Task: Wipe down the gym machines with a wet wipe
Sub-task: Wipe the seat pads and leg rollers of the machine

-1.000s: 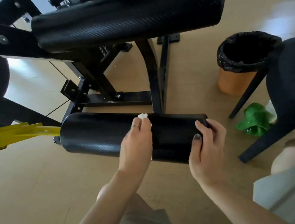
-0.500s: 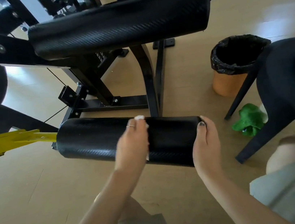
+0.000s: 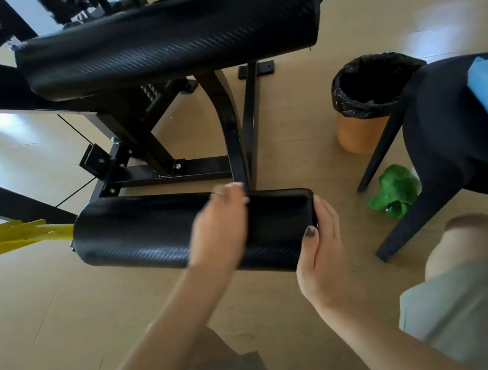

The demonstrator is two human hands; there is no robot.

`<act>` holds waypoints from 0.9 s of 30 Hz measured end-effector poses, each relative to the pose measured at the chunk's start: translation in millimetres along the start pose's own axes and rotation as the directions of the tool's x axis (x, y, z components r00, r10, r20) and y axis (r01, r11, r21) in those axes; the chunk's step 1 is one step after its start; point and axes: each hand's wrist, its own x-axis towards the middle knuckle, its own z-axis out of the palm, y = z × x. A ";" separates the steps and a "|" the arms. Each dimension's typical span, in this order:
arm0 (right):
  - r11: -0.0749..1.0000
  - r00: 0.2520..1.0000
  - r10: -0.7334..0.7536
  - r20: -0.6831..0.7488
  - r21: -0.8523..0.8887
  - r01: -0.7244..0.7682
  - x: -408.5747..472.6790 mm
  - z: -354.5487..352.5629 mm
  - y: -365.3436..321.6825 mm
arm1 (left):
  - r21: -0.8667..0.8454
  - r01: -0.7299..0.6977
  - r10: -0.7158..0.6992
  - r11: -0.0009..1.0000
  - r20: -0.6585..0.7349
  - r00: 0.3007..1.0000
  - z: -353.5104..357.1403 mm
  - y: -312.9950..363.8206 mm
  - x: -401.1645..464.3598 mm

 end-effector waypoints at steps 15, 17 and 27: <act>0.975 0.976 0.205 -0.078 -0.069 -0.211 34.9 11.8 -33.2 | 0.068 0.115 -0.113 0.991 -0.038 0.993 -9.5 -76.5 4.3; 0.992 0.994 0.082 -0.074 -0.087 -0.088 20.2 10.3 -20.9 | 0.043 -0.004 0.004 0.999 -0.005 1.000 -0.5 -35.4 1.3; 0.997 0.998 0.008 -0.057 -0.073 -0.013 25.9 0.3 -26.2 | 0.052 0.247 -0.235 0.968 -0.172 0.957 -6.6 -149.5 -16.9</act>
